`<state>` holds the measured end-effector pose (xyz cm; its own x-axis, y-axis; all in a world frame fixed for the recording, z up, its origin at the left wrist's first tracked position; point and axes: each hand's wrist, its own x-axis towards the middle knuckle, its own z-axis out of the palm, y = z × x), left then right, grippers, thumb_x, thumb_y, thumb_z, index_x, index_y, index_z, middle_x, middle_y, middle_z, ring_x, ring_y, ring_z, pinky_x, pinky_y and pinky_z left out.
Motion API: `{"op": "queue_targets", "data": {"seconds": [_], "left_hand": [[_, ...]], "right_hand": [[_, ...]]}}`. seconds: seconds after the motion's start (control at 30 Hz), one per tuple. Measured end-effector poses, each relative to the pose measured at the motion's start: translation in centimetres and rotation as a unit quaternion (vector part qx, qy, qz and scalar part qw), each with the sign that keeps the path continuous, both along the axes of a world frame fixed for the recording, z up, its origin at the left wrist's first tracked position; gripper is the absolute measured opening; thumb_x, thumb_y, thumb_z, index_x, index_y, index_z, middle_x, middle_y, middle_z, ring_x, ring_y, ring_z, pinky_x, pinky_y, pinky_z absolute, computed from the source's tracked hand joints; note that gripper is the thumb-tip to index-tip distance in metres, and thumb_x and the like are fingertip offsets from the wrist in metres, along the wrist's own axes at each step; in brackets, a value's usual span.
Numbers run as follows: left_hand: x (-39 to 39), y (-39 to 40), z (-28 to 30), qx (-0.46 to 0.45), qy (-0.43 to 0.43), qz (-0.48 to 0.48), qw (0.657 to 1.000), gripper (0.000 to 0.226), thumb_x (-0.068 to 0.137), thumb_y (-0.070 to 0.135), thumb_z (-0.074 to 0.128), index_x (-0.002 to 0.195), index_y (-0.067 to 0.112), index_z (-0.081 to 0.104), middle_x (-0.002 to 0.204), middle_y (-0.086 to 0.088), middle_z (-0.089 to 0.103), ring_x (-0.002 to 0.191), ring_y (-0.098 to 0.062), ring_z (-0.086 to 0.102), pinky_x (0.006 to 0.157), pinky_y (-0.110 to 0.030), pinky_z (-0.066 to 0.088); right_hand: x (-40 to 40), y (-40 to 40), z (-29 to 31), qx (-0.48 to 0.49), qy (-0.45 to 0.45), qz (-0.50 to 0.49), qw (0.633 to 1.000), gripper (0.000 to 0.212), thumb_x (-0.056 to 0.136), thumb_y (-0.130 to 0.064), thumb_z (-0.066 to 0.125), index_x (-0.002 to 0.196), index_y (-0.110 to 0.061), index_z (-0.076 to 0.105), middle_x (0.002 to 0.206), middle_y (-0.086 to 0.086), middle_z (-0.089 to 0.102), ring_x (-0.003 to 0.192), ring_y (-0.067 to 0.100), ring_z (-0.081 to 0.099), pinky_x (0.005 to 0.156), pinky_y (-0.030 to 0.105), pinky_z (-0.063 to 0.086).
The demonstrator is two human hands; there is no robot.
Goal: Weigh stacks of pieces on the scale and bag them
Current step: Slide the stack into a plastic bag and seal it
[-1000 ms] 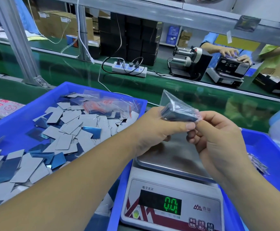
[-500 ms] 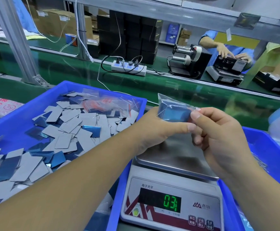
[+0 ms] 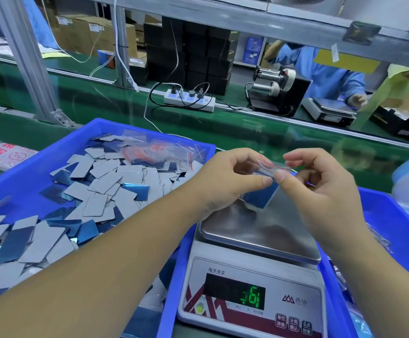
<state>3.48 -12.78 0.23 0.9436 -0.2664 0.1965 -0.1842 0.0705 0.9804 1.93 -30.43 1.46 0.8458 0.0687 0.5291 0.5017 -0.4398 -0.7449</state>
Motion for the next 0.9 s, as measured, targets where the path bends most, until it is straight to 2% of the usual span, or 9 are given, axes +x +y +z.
{"op": "queue_targets", "data": {"seconds": [0.1,0.23,0.37,0.43,0.53,0.7,0.83,0.9], "left_hand": [[0.0,0.2,0.1,0.006,0.009,0.01,1.0,0.021,0.086,0.001,0.073,0.096,0.018,0.067,0.097,-0.015,0.069,0.079,-0.011,0.06,0.067,-0.019,0.047],[0.0,0.1,0.1,0.013,0.032,0.002,0.999,0.021,0.085,0.004,0.075,0.095,0.021,0.068,0.097,-0.015,0.07,0.087,-0.021,0.059,0.079,-0.038,0.046],[0.2,0.6,0.4,-0.048,0.079,-0.005,0.996,0.013,0.083,0.007,0.076,0.083,0.019,0.07,0.091,-0.01,0.063,0.087,-0.023,0.06,0.089,-0.046,0.054],[0.5,0.7,0.4,-0.067,0.087,0.008,0.994,0.015,0.087,0.004,0.073,0.078,0.015,0.069,0.087,-0.009,0.065,0.087,-0.023,0.064,0.091,-0.044,0.058],[0.8,0.8,0.2,-0.049,0.076,0.02,0.996,0.016,0.087,0.002,0.073,0.076,0.013,0.07,0.08,-0.006,0.068,0.081,-0.019,0.066,0.085,-0.036,0.06],[0.7,1.1,-0.1,-0.014,0.058,0.002,0.998,0.009,0.075,0.016,0.079,0.074,0.025,0.078,0.082,-0.003,0.072,0.082,-0.015,0.069,0.089,-0.034,0.058],[1.0,1.0,-0.4,0.01,0.048,0.008,0.999,0.027,0.087,0.005,0.074,0.069,0.025,0.076,0.072,0.003,0.071,0.075,-0.013,0.068,0.084,-0.03,0.06],[1.0,1.0,-0.5,0.006,0.051,0.011,0.999,0.028,0.09,0.002,0.07,0.071,0.021,0.072,0.069,0.006,0.07,0.073,-0.01,0.067,0.08,-0.028,0.06]], "right_hand": [[0.2,-0.1,-0.1,0.023,0.031,0.003,0.999,0.011,0.083,-0.03,0.069,0.092,-0.035,0.065,0.078,-0.008,0.064,0.06,0.008,0.051,0.057,0.028,0.046],[0.2,0.0,-0.1,0.045,0.022,0.007,0.999,0.026,0.088,-0.007,0.071,0.088,-0.033,0.066,0.075,-0.014,0.067,0.063,0.004,0.056,0.059,0.016,0.047],[0.3,-0.1,0.0,0.093,0.022,0.008,0.995,0.025,0.086,-0.005,0.072,0.091,-0.029,0.065,0.073,-0.012,0.067,0.065,0.005,0.058,0.061,0.016,0.048],[0.4,-0.2,0.1,0.112,0.024,0.009,0.993,0.024,0.086,-0.005,0.072,0.091,-0.026,0.064,0.072,-0.011,0.067,0.064,0.005,0.058,0.061,0.016,0.047],[0.5,-0.2,0.1,0.118,0.031,0.006,0.993,0.023,0.086,-0.005,0.073,0.089,-0.025,0.063,0.071,-0.01,0.066,0.064,0.006,0.058,0.062,0.02,0.048],[0.6,-0.3,0.1,0.115,0.031,0.0,0.993,0.024,0.087,-0.005,0.072,0.086,-0.027,0.062,0.071,-0.011,0.063,0.063,0.006,0.056,0.064,0.027,0.046],[0.7,-0.4,0.0,0.094,0.031,0.002,0.995,0.024,0.088,-0.009,0.072,0.083,-0.03,0.062,0.071,-0.014,0.063,0.063,0.007,0.055,0.063,0.028,0.046],[0.7,-0.4,-0.1,0.082,0.034,0.007,0.996,0.023,0.088,-0.01,0.071,0.083,-0.03,0.063,0.073,-0.013,0.064,0.062,0.009,0.055,0.062,0.028,0.046]]}}
